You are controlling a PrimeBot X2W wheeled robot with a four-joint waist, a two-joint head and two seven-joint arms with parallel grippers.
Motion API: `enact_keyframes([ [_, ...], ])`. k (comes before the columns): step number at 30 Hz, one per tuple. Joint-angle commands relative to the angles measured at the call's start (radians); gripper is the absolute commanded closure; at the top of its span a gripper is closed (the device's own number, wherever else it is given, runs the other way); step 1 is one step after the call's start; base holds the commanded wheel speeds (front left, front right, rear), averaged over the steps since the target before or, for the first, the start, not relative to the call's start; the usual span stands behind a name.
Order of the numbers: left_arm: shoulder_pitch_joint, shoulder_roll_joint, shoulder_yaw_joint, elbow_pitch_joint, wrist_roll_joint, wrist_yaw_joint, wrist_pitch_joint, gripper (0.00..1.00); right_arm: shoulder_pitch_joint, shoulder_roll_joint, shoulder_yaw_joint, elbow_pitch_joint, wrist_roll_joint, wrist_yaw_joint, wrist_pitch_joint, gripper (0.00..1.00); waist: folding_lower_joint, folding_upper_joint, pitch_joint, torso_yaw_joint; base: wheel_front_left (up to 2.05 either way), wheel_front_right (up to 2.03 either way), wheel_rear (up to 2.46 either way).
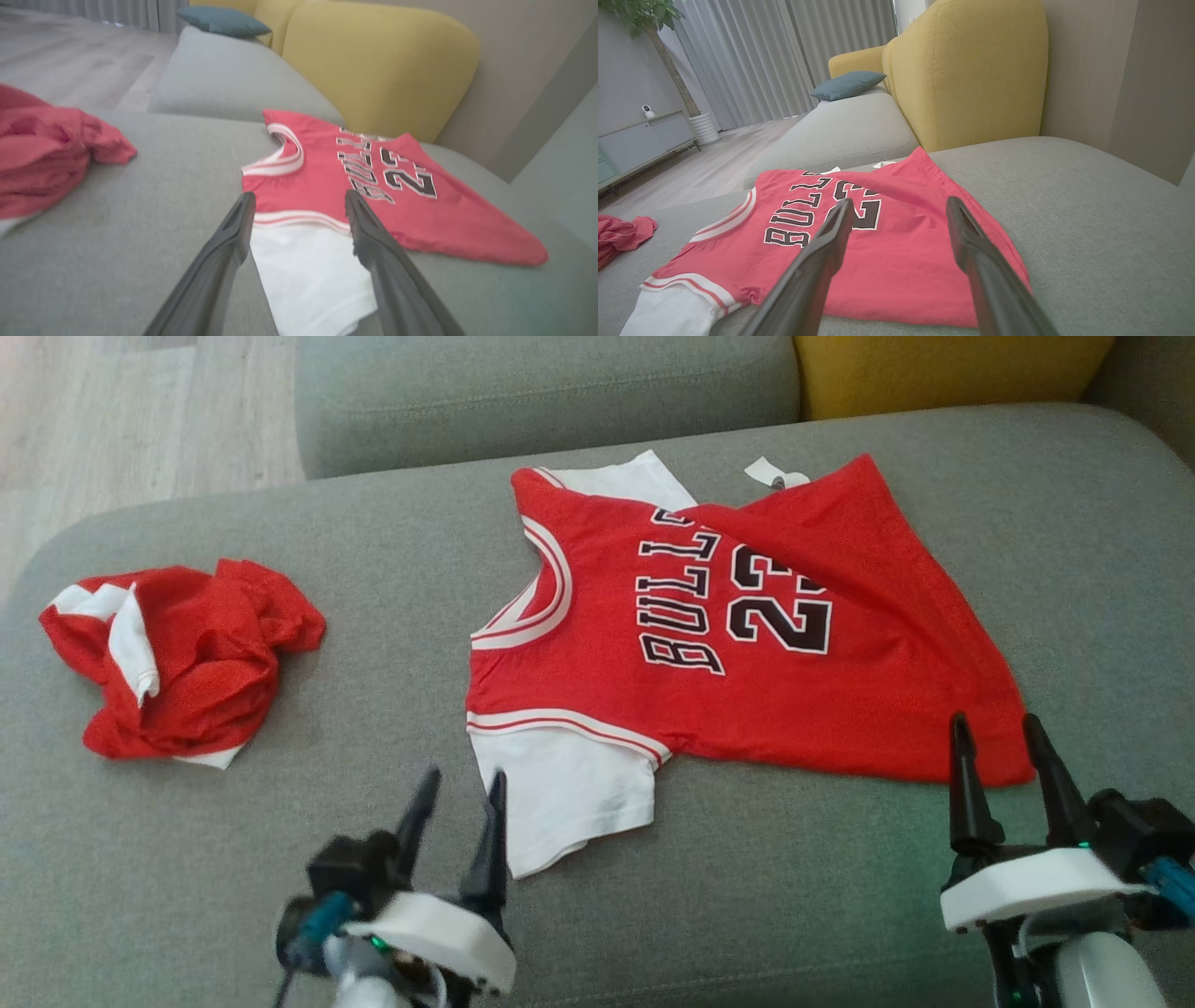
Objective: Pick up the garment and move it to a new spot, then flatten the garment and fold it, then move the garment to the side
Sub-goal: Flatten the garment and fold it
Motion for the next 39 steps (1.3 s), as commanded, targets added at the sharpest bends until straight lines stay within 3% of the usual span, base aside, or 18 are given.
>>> enact_keyframes([
  [1,-0.043,0.003,0.017,-0.005,-0.003,0.003,-0.005,0.0,-0.044,-0.005,0.018,-0.039,-0.005,0.004,-0.01,0.0,0.0,-0.0001,0.005,-0.001,0.0,0.0,0.0],
  [11,-0.111,0.003,-0.066,0.241,-0.037,0.01,0.129,0.0,-0.062,-0.004,0.006,-0.027,0.011,0.004,-0.027,0.0,0.0,-0.0001,0.051,-0.028,0.0,0.0,0.0],
  [16,-0.136,0.004,-0.067,0.293,-0.04,0.024,0.158,0.0,-0.07,-0.004,0.006,-0.019,0.017,0.004,-0.036,0.0,0.0,-0.0001,0.063,-0.044,0.0,0.0,0.0],
  [30,-0.163,0.004,-0.106,0.365,-0.077,-0.021,0.259,0.0,-0.092,-0.004,0.004,0.004,0.027,0.004,-0.05,0.0,0.0,-0.0001,0.072,-0.079,0.0,0.0,0.0],
  [31,-0.165,0.004,-0.11,0.368,-0.08,-0.027,0.269,0.07,-0.093,-0.004,0.002,0.005,0.029,0.004,-0.051,0.0,0.0,-0.0001,0.074,-0.082,0.0,0.0,0.0],
  [32,-0.167,0.004,-0.114,0.37,-0.081,-0.033,0.276,0.69,-0.095,-0.004,0.0,0.006,0.03,0.004,-0.053,0.0,0.0,-0.0001,0.077,-0.084,0.0,0.0,0.0],
  [33,-0.17,0.005,-0.118,0.369,-0.082,-0.039,0.28,1.0,-0.097,-0.004,-0.003,0.008,0.031,0.004,-0.054,0.0,0.0,-0.0001,0.079,-0.085,0.0,0.0,0.0],
  [39,-0.187,0.01,-0.106,0.347,-0.081,-0.027,0.237,1.0,-0.103,-0.004,-0.023,0.024,0.035,0.004,-0.06,0.0,0.0,-0.0001,0.084,-0.083,0.0,0.0,0.0],
])
